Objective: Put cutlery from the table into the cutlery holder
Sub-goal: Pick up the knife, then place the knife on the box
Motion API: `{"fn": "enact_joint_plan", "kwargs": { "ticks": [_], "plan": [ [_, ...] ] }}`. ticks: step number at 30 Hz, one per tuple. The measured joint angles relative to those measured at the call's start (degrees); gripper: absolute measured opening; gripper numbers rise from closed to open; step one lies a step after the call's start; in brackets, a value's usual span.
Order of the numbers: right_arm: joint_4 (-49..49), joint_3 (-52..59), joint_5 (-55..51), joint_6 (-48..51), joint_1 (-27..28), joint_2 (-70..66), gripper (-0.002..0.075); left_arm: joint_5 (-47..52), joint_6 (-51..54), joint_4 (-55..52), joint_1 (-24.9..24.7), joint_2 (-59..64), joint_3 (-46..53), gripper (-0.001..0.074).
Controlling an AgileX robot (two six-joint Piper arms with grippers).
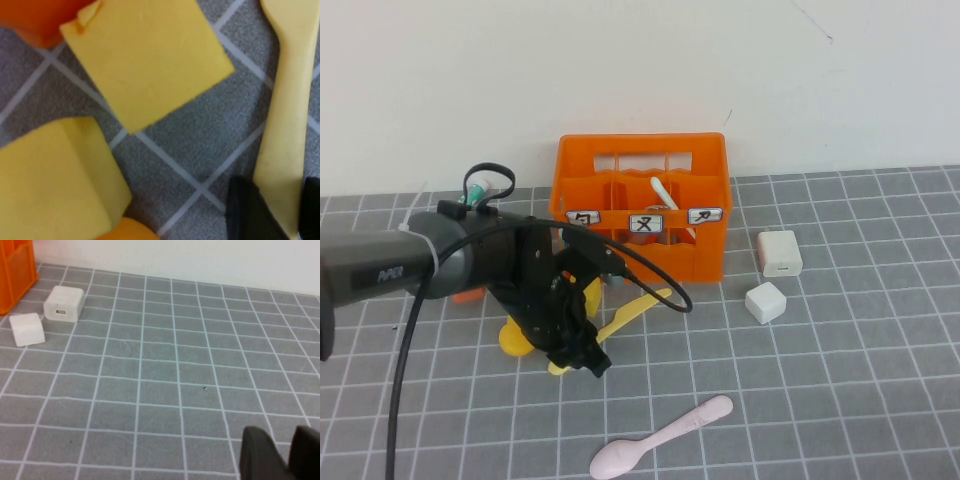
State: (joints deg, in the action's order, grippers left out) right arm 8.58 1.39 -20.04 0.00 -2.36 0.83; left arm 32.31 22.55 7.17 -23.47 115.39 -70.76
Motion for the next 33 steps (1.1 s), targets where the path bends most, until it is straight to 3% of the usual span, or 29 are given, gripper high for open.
{"fn": "enact_joint_plan", "kwargs": {
  "ticks": [8,20,25,29,33],
  "plan": [
    [0.00,0.00,0.00,0.00,0.00,0.00,0.0145,1.26,-4.06,-2.28,-0.69,-4.50,4.68,0.0183],
    [0.00,0.00,0.00,0.00,0.00,0.00,0.0145,-0.30,-3.64,-0.95,-1.29,-27.77,20.92,0.0183],
    [0.00,0.00,0.00,0.00,0.00,0.00,0.0145,-10.53,-3.64,2.59,-1.29,-36.84,25.64,0.0183],
    [0.00,0.00,0.00,0.00,0.00,0.00,0.0145,-24.68,-4.45,5.58,-1.32,-42.28,30.25,0.0183],
    [0.00,0.00,0.00,0.00,0.00,0.00,0.0145,-35.56,-10.71,6.10,-1.42,-43.26,32.23,0.0183]
  ]
}}
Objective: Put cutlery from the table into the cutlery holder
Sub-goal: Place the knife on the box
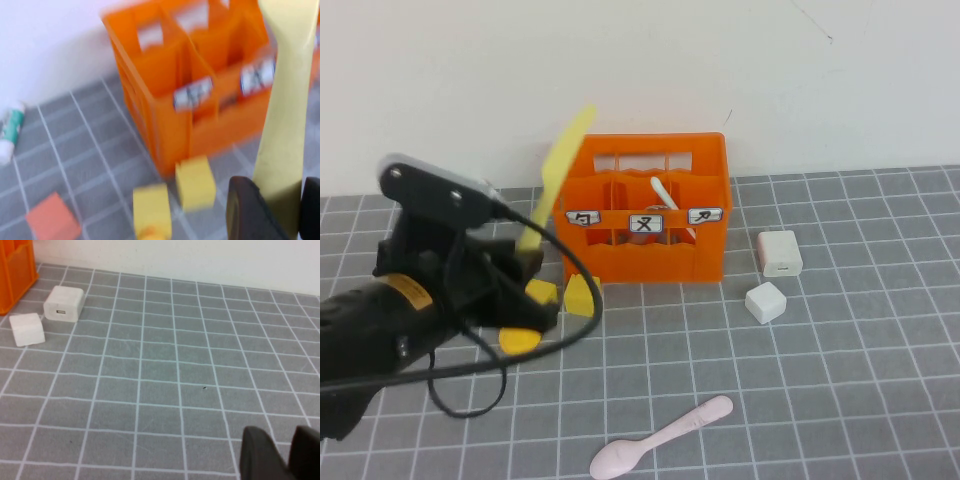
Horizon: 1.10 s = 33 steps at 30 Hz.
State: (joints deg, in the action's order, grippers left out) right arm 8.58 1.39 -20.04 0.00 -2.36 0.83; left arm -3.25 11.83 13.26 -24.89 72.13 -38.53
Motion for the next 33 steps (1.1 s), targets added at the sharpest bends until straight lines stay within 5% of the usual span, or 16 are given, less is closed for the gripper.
{"fn": "enact_joint_plan", "kwargs": {
  "ticks": [13,21,33],
  "plan": [
    [0.00,0.00,0.00,0.00,0.00,0.00,0.0145,-38.24,-18.61,-8.16,-7.00,14.90,-2.33,0.0183],
    [0.00,0.00,0.00,0.00,0.00,0.00,0.0145,-40.76,-28.83,-17.86,-7.33,29.15,-15.89,0.0183],
    [0.00,0.00,0.00,0.00,0.00,0.00,0.0145,-37.05,-29.53,-19.09,-7.46,41.26,-28.53,0.0183]
  ]
}}
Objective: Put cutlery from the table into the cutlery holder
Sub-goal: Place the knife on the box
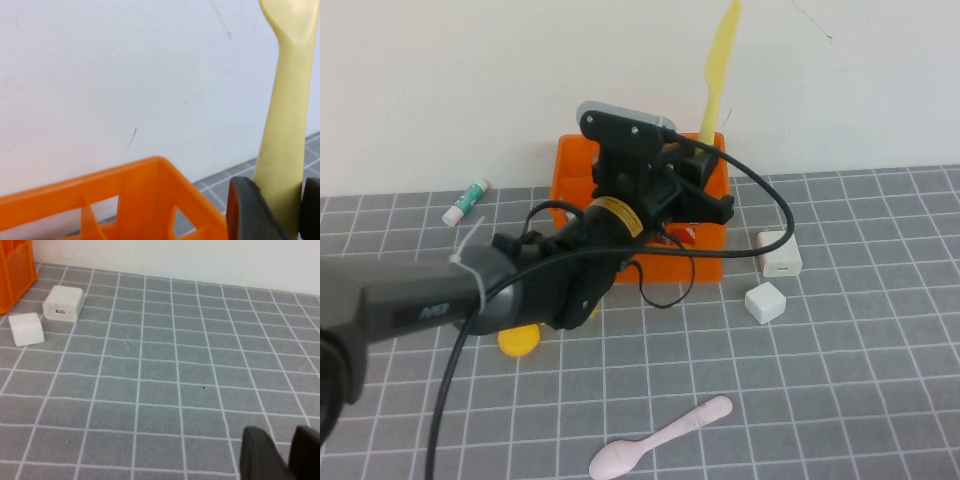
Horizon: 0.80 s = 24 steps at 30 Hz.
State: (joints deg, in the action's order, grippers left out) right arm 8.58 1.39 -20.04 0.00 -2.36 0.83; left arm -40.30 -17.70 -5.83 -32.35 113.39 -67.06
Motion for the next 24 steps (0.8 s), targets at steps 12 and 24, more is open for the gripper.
{"fn": "enact_joint_plan", "kwargs": {
  "ticks": [12,24],
  "plan": [
    [0.00,0.00,0.00,0.00,0.00,0.00,0.0145,5.44,0.47,-0.94,1.68,3.02,-2.47,0.0183],
    [0.00,0.00,0.00,0.00,0.00,0.00,0.0145,5.67,0.47,-2.06,2.06,3.04,-2.49,0.0218]
  ]
}}
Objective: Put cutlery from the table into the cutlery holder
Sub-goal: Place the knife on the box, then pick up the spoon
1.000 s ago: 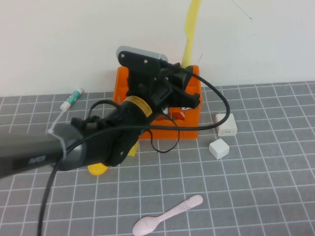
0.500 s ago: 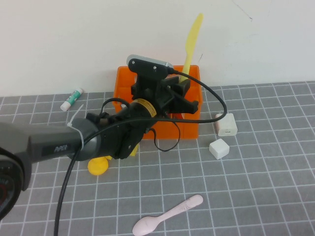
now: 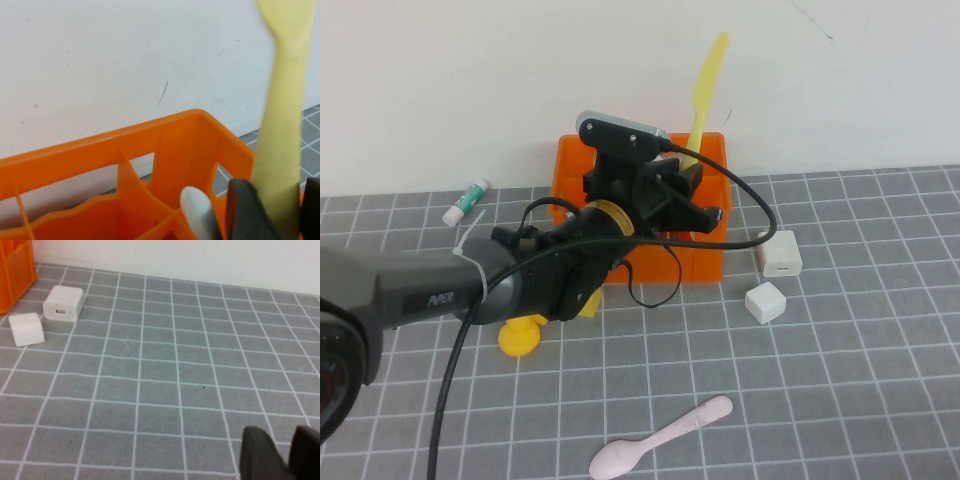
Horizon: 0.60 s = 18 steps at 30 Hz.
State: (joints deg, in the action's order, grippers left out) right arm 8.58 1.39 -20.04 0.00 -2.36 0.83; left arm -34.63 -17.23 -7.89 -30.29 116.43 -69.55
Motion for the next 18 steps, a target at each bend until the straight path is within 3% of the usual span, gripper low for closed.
{"fn": "enact_joint_plan", "kwargs": {
  "ticks": [5,18],
  "plan": [
    [0.00,0.00,0.00,0.00,0.00,0.00,0.0145,0.13,-0.32,-0.10,0.00,0.00,0.00,0.0295],
    [0.00,0.00,0.00,0.00,0.00,0.00,0.0145,3.26,-0.61,-3.14,0.00,-6.59,0.65,0.0308]
  ]
}}
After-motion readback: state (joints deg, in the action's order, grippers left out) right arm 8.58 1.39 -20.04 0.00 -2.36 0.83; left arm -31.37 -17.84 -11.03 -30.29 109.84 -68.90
